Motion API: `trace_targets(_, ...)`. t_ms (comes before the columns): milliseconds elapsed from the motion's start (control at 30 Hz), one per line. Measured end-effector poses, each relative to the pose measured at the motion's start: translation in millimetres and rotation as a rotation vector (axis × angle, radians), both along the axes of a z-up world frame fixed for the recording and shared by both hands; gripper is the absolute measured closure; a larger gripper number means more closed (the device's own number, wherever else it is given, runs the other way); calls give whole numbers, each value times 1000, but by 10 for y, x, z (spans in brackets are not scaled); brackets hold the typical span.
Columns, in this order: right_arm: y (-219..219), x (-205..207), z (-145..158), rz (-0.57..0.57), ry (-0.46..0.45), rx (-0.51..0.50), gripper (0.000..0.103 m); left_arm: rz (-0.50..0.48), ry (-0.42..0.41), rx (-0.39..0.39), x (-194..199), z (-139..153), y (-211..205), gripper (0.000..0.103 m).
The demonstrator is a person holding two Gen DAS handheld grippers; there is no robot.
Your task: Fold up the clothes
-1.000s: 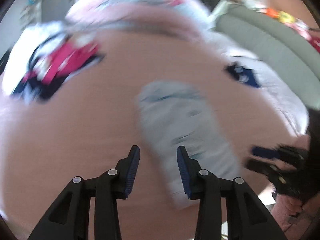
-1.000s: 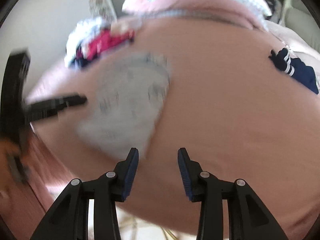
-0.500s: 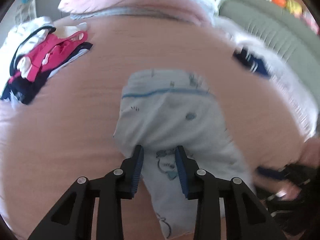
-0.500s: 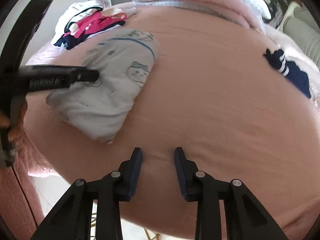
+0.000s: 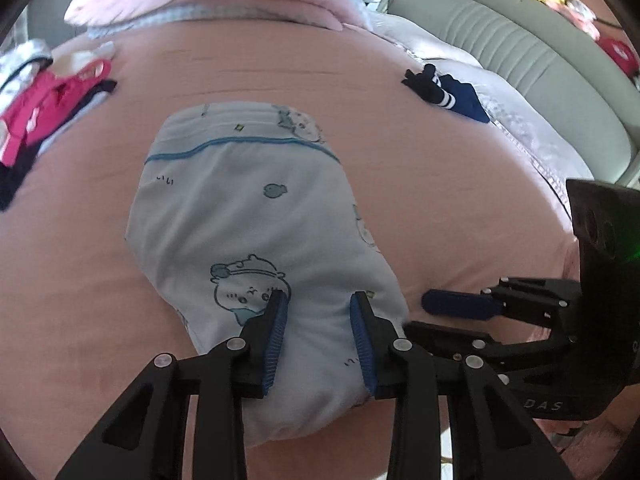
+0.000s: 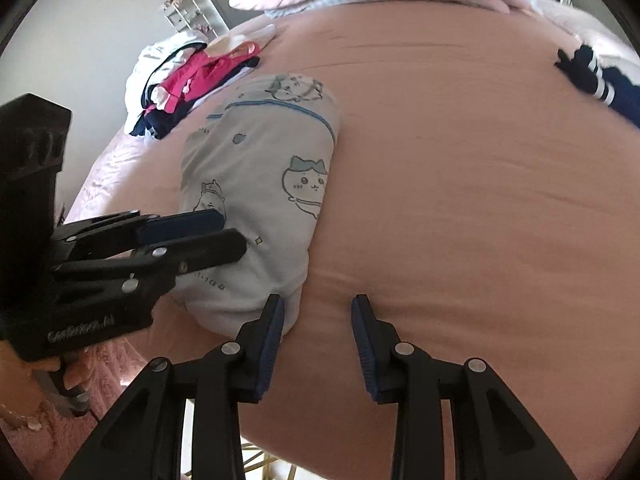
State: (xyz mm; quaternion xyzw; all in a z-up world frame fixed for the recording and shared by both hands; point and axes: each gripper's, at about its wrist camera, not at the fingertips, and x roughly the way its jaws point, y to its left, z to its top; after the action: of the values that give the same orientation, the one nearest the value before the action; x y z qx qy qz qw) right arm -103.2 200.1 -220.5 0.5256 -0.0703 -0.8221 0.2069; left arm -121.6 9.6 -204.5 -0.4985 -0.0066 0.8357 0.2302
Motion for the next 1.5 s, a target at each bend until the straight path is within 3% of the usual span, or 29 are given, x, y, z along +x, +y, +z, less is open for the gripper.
trace_targets(200,-23,126,-42,45,18,91,69,-9,13,-23,-39,36,23,72)
trace_targets(400,-43,311,-31,121,19,159,66,50,-13,75,-148,42,-115,72)
trace_targets(467,57,347,17,106,-6,50,66,82,-17,120,-183,72,-164,72)
trace_targets(567,344,302,126,8,-17,-173,66,102,55,133,-117,201,-247,72)
trace_targets(667,438,209,133,1,-13,-276,66,55,95,96,-64,232,-191,72)
trace_targets(767,347,178,-20,15,-30,-310,66,32,73,79,-58,157,-140,72)
trace_targets(933,60,76,-219,19,-39,-237,85,39,35,28,-185,-7,-105,72)
trace_targets(1100,-108,176,-73,90,57,-136,91,68,-29,143,-315,-92,-337,72)
trace_targets(1333,-389,305,8,196,142,10,92,76,-52,186,-317,-83,-379,73)
trace_targets(1400,-441,339,-36,231,117,17,92,76,-55,194,-328,-89,-381,73)
trace_targets(1433,-466,347,-85,248,88,13,99,75,-55,195,-331,-91,-382,73)
trace_targets(1500,-429,370,-162,246,32,-14,103,72,-54,197,-335,-93,-382,73)
